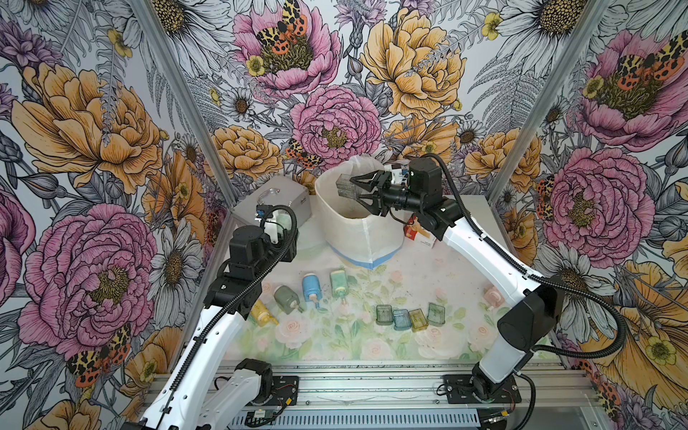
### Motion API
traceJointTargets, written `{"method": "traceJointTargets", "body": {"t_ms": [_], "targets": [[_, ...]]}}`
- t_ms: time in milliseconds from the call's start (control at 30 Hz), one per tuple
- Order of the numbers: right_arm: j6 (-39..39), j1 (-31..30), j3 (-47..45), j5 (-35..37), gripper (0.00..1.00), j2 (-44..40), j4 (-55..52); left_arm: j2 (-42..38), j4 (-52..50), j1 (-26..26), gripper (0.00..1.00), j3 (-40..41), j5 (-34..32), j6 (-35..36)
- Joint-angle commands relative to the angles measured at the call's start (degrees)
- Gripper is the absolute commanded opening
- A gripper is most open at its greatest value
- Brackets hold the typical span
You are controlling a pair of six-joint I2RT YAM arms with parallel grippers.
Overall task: Take out the pencil sharpener tray and clean the shavings
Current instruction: Pour the shavings into the trash bin.
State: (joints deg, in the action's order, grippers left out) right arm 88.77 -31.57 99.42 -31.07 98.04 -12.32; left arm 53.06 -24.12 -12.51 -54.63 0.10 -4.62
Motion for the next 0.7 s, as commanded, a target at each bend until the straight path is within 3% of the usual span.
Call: {"method": "traceJointTargets", "body": {"t_ms": [0,167,267,467,667], "targets": [[6.2,-2.1,-1.3,4.3,0.39,-2.0,6.5,0.1,1.9,0.3,0.0,0.0,1.1,-0.8],[13.9,-3.6,-6.1,8.9,0.38,-2.6,16.5,1.1,2.6,-2.5,0.0,0.9,-1.7,1.7],[16.1,-4.7,-8.2,12.8,0.37,-3.3,19.9,1.7,1.3,-4.4,0.0,0.5,0.8,4.1],[22.2,-8.4,-13.0,26.0,0.37,-5.3,27.7,-1.7,-5.1,-3.3,0.0,-1.8,4.7,-0.9],[26.9,-10.7,-14.0,33.6,0.37,-4.3,34.5,-5.9,-10.2,-3.6,0.0,-2.1,5.6,-5.0]]}}
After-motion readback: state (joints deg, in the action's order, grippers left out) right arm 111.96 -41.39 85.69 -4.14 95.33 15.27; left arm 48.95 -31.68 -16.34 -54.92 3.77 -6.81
